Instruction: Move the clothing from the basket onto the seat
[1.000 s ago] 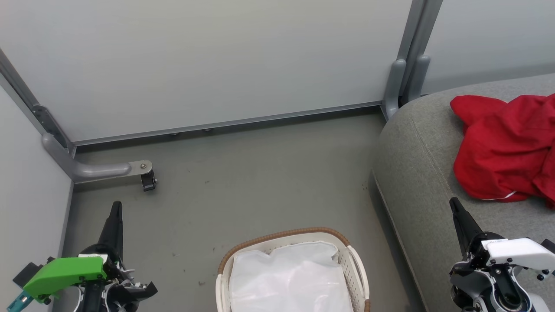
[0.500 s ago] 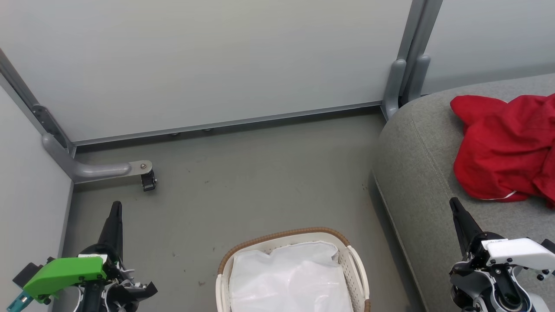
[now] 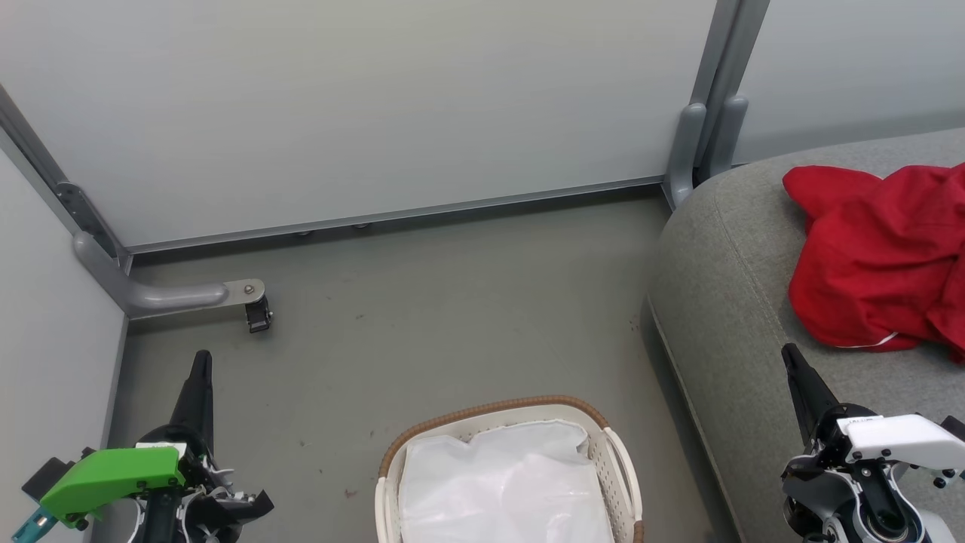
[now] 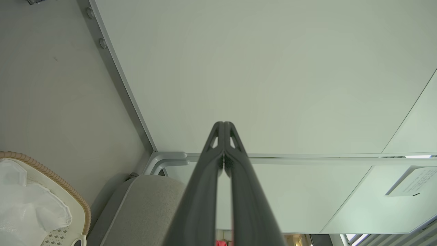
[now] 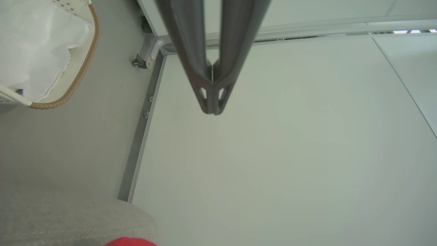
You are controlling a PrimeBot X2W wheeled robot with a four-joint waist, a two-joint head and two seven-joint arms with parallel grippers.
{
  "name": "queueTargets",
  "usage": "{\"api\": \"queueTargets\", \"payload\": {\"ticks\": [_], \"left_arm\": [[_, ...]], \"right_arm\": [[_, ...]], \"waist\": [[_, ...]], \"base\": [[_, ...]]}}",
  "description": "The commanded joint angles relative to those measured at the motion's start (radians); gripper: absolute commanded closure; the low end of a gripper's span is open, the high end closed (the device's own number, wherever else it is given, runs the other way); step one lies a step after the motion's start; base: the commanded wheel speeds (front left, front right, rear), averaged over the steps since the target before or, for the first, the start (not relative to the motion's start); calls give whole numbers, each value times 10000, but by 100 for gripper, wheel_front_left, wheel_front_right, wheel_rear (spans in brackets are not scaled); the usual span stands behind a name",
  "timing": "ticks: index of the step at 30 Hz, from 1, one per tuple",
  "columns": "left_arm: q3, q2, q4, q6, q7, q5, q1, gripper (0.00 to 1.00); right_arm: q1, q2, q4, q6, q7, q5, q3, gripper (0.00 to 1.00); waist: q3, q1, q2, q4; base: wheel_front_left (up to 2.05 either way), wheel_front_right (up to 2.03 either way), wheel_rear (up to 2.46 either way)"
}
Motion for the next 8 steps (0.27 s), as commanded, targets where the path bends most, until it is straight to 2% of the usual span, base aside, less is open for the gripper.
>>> {"api": "queueTargets", "payload": {"ticks": [1, 8], "left_arm": [[43, 12, -6, -32, 51, 80, -110, 100], [52, 4, -7, -32, 63, 85, -111, 100]], "right_arm": [[-84, -53, -35, 0, 25, 38, -20, 100], [-84, -53, -35, 0, 25, 39, -19, 100]], "waist": [[0, 0, 49, 0], [0, 0, 49, 0]], "base": [[0, 0, 0], [0, 0, 0]]}}
